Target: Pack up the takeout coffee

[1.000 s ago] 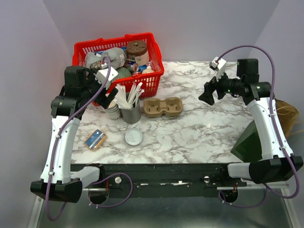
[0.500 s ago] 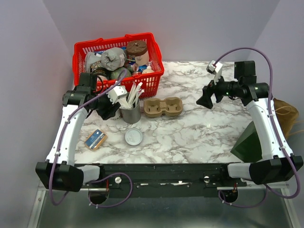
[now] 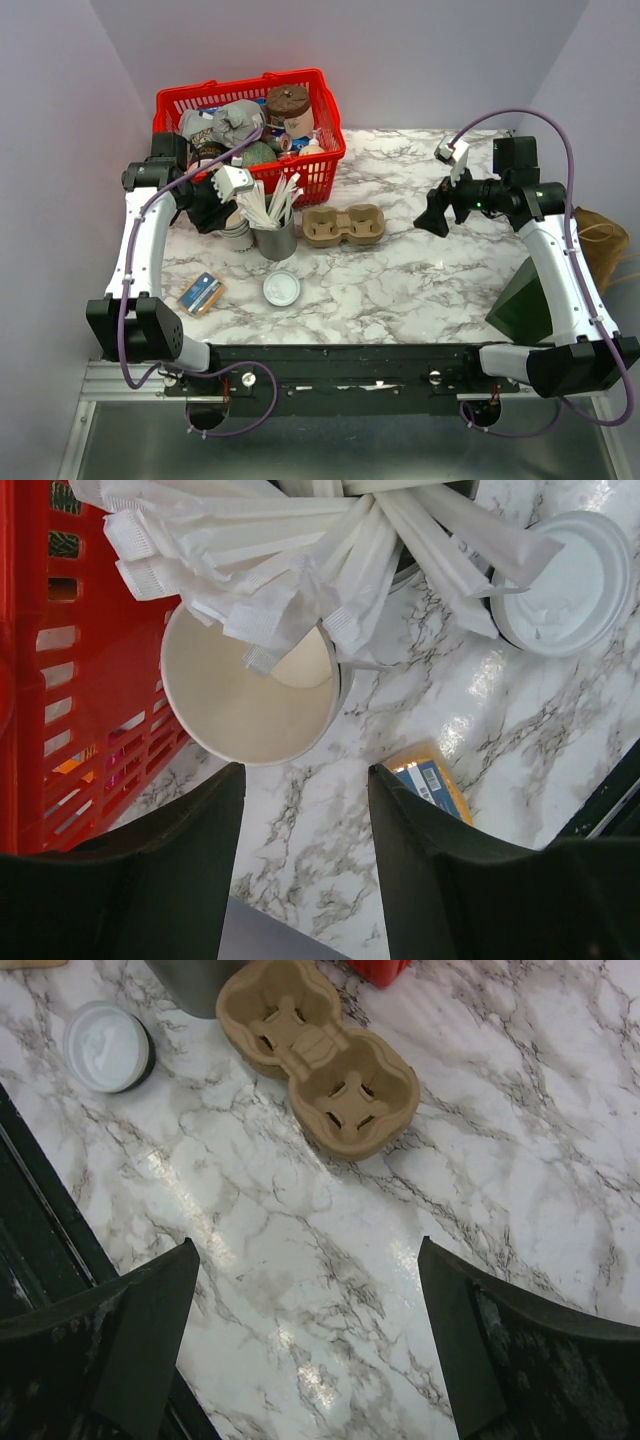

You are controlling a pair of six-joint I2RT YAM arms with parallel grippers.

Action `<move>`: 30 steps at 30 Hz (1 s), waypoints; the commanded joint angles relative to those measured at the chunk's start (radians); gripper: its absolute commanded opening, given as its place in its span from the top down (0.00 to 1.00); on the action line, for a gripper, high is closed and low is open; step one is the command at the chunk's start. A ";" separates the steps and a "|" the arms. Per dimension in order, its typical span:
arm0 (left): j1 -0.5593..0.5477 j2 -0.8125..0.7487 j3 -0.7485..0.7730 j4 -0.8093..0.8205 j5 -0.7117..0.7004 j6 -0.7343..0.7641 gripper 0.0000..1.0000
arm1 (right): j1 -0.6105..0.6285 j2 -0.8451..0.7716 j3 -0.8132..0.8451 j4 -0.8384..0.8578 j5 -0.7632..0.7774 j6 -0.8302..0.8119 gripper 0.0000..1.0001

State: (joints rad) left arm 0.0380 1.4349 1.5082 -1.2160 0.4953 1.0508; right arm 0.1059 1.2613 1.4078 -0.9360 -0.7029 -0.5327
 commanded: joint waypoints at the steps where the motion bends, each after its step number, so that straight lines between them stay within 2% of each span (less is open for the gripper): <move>1: 0.008 0.033 0.026 -0.024 0.083 0.090 0.42 | 0.006 -0.017 -0.012 0.009 -0.007 -0.003 0.00; 5: 0.008 0.076 0.030 -0.011 0.098 0.089 0.48 | 0.006 -0.013 -0.009 0.011 -0.001 -0.003 0.00; 15: 0.008 0.124 -0.006 0.021 0.115 0.101 0.51 | 0.006 -0.013 -0.018 0.005 0.014 -0.006 0.00; 30: 0.008 0.160 -0.003 -0.017 0.134 0.124 0.64 | 0.006 -0.005 -0.026 0.006 0.025 -0.007 0.00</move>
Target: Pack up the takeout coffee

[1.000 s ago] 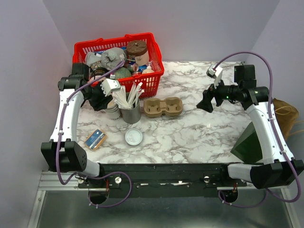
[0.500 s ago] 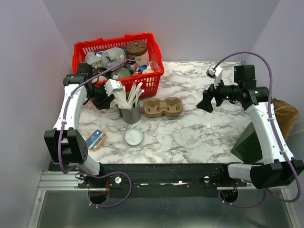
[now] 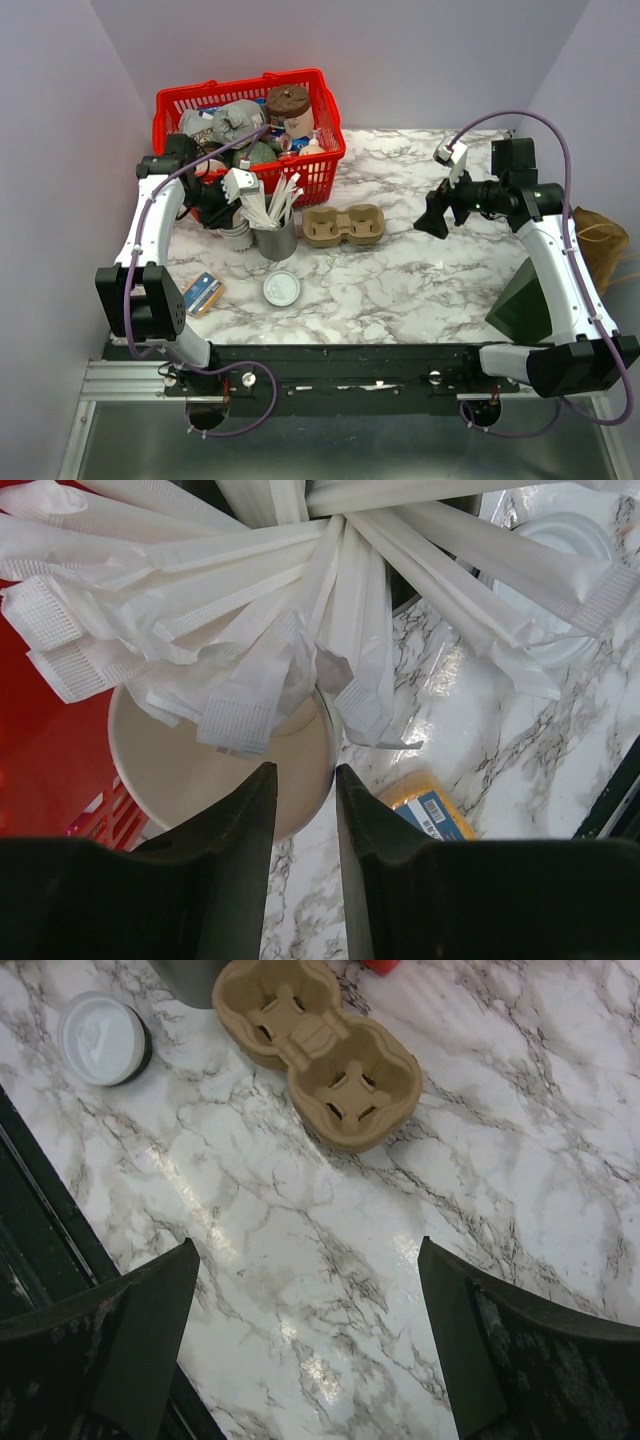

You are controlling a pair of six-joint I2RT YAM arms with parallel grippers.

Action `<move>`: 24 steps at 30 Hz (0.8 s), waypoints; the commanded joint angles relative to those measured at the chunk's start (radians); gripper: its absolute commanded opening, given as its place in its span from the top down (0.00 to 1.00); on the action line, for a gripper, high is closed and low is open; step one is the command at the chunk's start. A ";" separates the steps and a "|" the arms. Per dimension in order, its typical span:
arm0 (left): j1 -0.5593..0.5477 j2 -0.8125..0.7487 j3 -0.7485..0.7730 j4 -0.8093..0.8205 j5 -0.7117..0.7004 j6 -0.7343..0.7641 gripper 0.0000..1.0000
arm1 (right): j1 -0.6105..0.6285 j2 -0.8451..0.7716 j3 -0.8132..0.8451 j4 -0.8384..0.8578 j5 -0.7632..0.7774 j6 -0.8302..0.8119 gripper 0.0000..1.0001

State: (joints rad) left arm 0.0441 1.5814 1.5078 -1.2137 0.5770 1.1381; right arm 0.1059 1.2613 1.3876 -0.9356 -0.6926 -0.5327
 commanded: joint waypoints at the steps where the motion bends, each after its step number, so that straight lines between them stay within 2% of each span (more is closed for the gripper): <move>1: 0.002 0.017 -0.001 -0.023 0.053 0.038 0.65 | 0.006 -0.005 -0.006 0.009 0.015 -0.006 0.00; 6: 0.002 0.023 0.005 -0.055 0.053 0.055 0.76 | 0.005 -0.003 -0.007 0.009 0.018 -0.007 0.00; 11: 0.002 0.019 0.015 -0.095 0.040 0.080 0.94 | 0.005 -0.003 -0.010 0.011 0.021 -0.006 0.00; 19: 0.008 -0.075 -0.032 -0.041 -0.040 0.019 1.00 | 0.006 0.000 -0.012 0.015 0.016 -0.003 0.00; 24: 0.013 -0.127 -0.034 0.009 -0.107 -0.057 1.00 | 0.006 0.010 0.001 0.015 0.015 -0.001 0.00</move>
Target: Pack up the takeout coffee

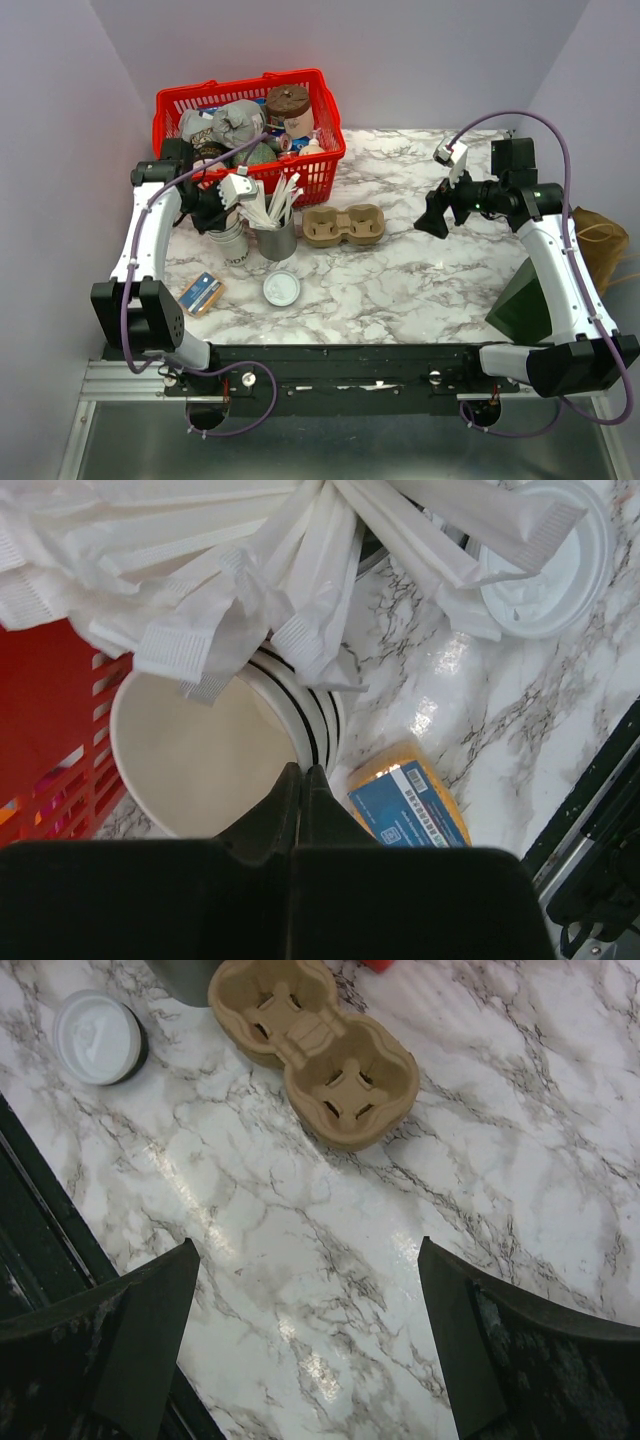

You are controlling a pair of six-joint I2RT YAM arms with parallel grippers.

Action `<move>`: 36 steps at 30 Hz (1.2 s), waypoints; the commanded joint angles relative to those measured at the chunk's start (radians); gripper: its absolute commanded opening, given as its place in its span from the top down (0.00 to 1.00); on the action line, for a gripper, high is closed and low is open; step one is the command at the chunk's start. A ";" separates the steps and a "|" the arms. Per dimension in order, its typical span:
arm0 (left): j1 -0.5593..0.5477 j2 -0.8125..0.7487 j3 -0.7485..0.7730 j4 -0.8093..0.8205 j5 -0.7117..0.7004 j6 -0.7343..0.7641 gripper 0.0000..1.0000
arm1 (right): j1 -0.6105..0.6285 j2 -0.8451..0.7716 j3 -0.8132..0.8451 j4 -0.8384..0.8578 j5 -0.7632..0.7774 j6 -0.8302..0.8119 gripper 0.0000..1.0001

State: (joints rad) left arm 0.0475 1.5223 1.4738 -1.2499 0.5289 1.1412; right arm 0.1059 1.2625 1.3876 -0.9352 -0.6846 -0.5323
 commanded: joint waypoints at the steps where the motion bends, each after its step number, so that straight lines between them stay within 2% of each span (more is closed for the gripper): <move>1: 0.009 -0.086 0.005 0.052 -0.078 -0.070 1.00 | 0.006 0.011 0.001 0.018 0.005 0.000 0.00; 6: 0.011 -0.129 -0.007 0.086 -0.115 -0.138 1.00 | 0.005 0.031 0.010 0.026 -0.018 0.014 0.00; 13: 0.008 -0.252 -0.182 0.276 -0.240 -0.189 1.00 | 0.006 0.061 0.036 0.036 -0.032 0.031 0.00; 17: 0.006 -0.251 -0.167 0.283 -0.259 -0.259 1.00 | 0.005 0.078 0.060 0.030 -0.041 0.037 0.00; 20: 0.008 -0.212 -0.129 0.224 -0.261 -0.279 1.00 | 0.006 0.087 0.065 0.032 -0.049 0.043 0.00; 22: 0.026 -0.196 -0.162 0.245 -0.289 -0.264 1.00 | 0.006 0.097 0.074 0.032 -0.055 0.045 0.00; 23: 0.000 -0.182 -0.082 0.177 -0.271 -0.241 1.00 | 0.005 0.097 0.079 0.032 -0.055 0.045 0.00; 24: -0.008 -0.177 -0.046 0.161 -0.247 -0.318 1.00 | 0.006 0.100 0.088 0.026 -0.050 0.045 0.00; 25: 0.002 -0.204 -0.055 0.209 -0.242 -0.336 1.00 | 0.005 0.101 0.087 0.030 -0.050 0.046 0.00; 26: 0.000 -0.224 -0.157 0.265 -0.333 -0.309 1.00 | 0.005 0.101 0.085 0.036 -0.050 0.048 0.00; 27: -0.023 -0.228 -0.150 0.241 -0.355 -0.264 1.00 | 0.006 0.103 0.082 0.041 -0.053 0.049 0.00; 28: -0.040 -0.223 -0.103 0.221 -0.340 -0.309 1.00 | 0.008 0.107 0.088 0.036 -0.052 0.052 0.00; 29: -0.016 -0.235 -0.072 0.246 -0.308 -0.363 1.00 | 0.008 0.110 0.091 0.035 -0.052 0.057 0.00; 30: -0.002 -0.250 -0.122 0.335 -0.335 -0.357 1.00 | 0.006 0.109 0.090 0.038 -0.058 0.058 0.00; 31: -0.003 -0.251 -0.162 0.320 -0.378 -0.269 1.00 | 0.006 0.109 0.085 0.048 -0.059 0.058 0.00; 32: -0.035 -0.232 -0.076 0.257 -0.376 -0.281 1.00 | 0.006 0.116 0.088 0.047 -0.062 0.060 0.00; 33: -0.031 -0.217 -0.016 0.197 -0.295 -0.338 1.00 | 0.009 0.118 0.093 0.042 -0.059 0.060 0.00; 34: -0.003 -0.227 -0.014 0.229 -0.288 -0.372 1.00 | 0.009 0.123 0.094 0.044 -0.059 0.060 0.00; 35: -0.001 -0.241 -0.133 0.269 -0.326 -0.321 1.00 | 0.009 0.123 0.090 0.047 -0.062 0.061 0.00; 36: -0.023 -0.241 -0.147 0.235 -0.374 -0.278 1.00 | 0.009 0.127 0.091 0.053 -0.066 0.061 0.00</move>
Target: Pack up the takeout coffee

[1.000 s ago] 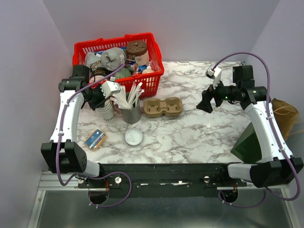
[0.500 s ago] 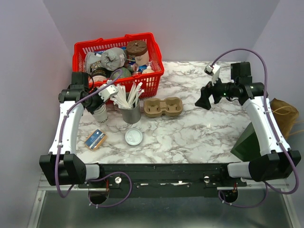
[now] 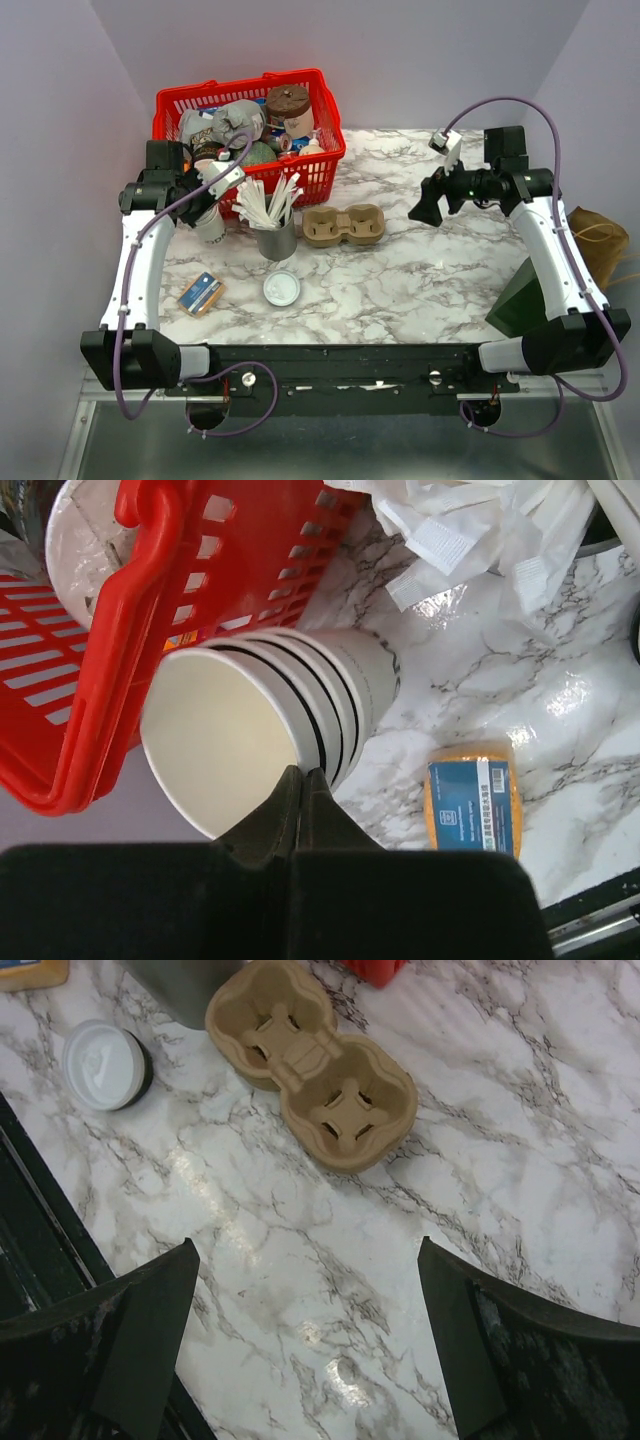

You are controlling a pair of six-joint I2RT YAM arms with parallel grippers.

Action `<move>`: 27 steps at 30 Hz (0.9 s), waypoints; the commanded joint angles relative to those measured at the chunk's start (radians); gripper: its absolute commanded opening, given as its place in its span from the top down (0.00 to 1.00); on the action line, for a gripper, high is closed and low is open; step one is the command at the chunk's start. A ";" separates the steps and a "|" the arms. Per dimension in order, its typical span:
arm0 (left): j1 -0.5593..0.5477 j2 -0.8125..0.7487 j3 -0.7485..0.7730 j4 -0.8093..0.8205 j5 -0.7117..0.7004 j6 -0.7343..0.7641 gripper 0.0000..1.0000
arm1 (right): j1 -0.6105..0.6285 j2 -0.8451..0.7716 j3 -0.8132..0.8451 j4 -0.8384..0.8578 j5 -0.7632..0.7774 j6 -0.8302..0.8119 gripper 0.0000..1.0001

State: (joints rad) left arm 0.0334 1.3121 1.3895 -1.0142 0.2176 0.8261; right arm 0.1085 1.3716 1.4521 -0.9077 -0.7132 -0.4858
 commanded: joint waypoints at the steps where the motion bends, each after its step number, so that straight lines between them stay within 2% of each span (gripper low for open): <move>1: -0.019 0.002 -0.009 -0.071 -0.003 0.028 1.00 | 0.005 0.021 0.031 0.020 -0.037 0.015 0.00; 2: -0.018 0.021 0.132 -0.139 0.076 -0.046 1.00 | 0.007 0.026 0.043 0.015 -0.035 0.015 0.00; 3: -0.012 0.016 0.114 -0.091 0.069 -0.073 1.00 | 0.007 0.029 0.042 0.013 -0.034 0.016 0.00; 4: -0.013 -0.026 0.039 -0.011 -0.110 -0.047 1.00 | 0.007 0.026 0.039 0.027 -0.035 0.016 0.00; 5: -0.013 -0.040 -0.116 0.064 -0.207 0.041 1.00 | 0.007 0.026 0.034 0.032 -0.040 0.021 0.00; 6: -0.013 -0.039 -0.110 0.039 -0.233 0.045 1.00 | 0.007 0.030 0.031 0.036 -0.040 0.023 0.00; 7: -0.009 -0.004 -0.036 -0.069 0.004 0.036 1.00 | 0.008 0.032 0.034 0.029 -0.038 0.024 0.00; 8: -0.004 0.018 0.140 -0.189 0.110 0.025 1.00 | 0.007 0.034 0.039 0.026 -0.037 0.027 0.00; 9: -0.006 0.029 0.169 -0.254 0.138 -0.057 1.00 | 0.008 0.032 0.036 0.024 -0.040 0.027 0.00; 10: -0.030 0.018 0.155 -0.223 0.099 -0.077 1.00 | 0.008 0.027 0.031 0.029 -0.042 0.027 0.00; 11: -0.061 0.006 0.040 -0.186 -0.063 -0.056 1.00 | 0.008 0.027 0.028 0.033 -0.043 0.029 0.00; 12: -0.063 -0.005 -0.016 -0.085 -0.128 -0.042 1.00 | 0.010 0.029 0.024 0.038 -0.045 0.030 0.00; 13: -0.047 -0.001 -0.024 -0.093 -0.110 -0.051 1.00 | 0.010 0.029 0.018 0.050 -0.042 0.033 0.00; 14: -0.041 0.007 0.046 -0.134 0.014 -0.067 1.00 | 0.010 0.030 0.021 0.050 -0.040 0.039 0.00; 15: -0.041 0.013 0.066 -0.162 0.023 -0.103 1.00 | 0.010 0.029 0.025 0.047 -0.037 0.039 0.00; 19: -0.061 -0.010 0.037 -0.123 -0.056 -0.111 1.00 | 0.010 0.024 0.022 0.044 -0.034 0.032 0.00; 22: -0.063 -0.007 0.071 -0.158 -0.089 -0.093 1.00 | 0.010 0.017 0.014 0.041 -0.031 0.033 0.00; 27: -0.063 0.027 0.305 -0.311 -0.106 -0.105 1.00 | 0.010 0.015 0.010 0.040 -0.034 0.033 0.00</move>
State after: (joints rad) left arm -0.0265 1.3346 1.5074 -1.2053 0.1589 0.7452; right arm 0.1123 1.3960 1.4616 -0.8829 -0.7273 -0.4606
